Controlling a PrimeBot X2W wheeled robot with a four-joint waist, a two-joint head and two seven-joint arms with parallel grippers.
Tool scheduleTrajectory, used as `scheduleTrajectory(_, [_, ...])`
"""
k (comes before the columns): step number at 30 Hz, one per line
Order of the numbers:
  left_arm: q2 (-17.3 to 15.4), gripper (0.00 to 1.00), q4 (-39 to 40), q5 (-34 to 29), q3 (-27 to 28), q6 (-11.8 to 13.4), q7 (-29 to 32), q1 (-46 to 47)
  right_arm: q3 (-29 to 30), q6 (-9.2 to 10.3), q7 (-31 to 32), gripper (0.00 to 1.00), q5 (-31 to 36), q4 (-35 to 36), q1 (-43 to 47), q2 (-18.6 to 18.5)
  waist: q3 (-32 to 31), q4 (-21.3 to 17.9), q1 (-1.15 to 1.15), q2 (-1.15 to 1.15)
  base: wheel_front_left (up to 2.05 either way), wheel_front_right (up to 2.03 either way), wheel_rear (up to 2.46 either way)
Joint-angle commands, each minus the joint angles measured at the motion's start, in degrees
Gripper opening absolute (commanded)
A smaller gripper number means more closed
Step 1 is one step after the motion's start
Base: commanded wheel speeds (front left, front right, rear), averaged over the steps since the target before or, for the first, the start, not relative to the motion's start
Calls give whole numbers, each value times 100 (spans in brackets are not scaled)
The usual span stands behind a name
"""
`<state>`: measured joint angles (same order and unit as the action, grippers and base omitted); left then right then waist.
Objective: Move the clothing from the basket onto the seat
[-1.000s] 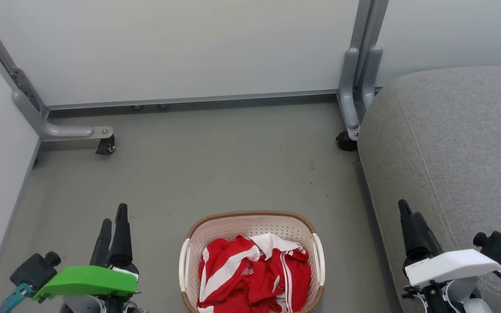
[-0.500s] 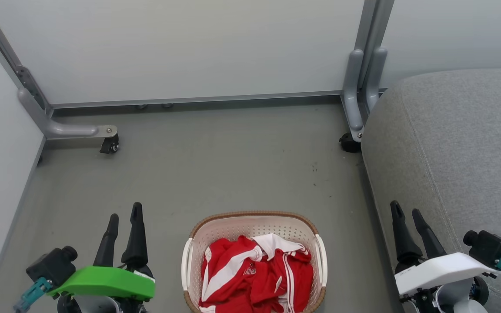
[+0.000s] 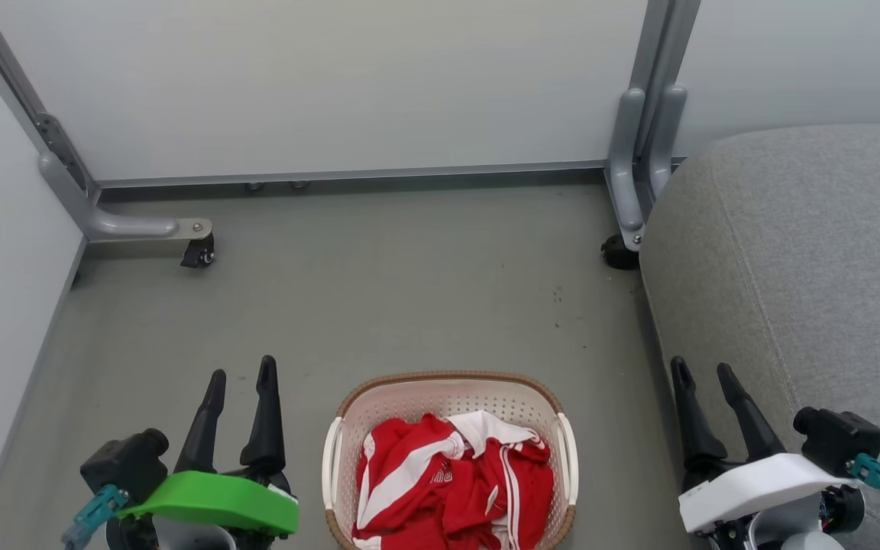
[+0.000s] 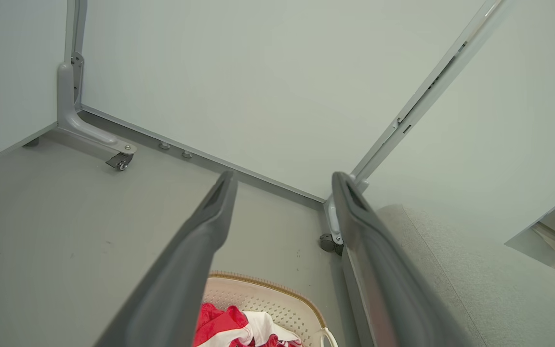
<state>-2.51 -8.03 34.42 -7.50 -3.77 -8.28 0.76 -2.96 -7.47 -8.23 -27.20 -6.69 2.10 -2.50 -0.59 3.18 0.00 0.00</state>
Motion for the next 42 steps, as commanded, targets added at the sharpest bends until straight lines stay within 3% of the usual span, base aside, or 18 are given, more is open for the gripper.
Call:
scheduleTrajectory(1, [-37,100,59,-188,-30,25,-61,8,-32,-2,-67,100,179,82,37,-29,-7,6,0,0,0,0,0])
scheduleTrajectory(42, [-50,100,190,-2238,-498,22,-569,-210,-204,-3,-577,100,2072,337,328,-47,-139,175,0,0,0,0,0])
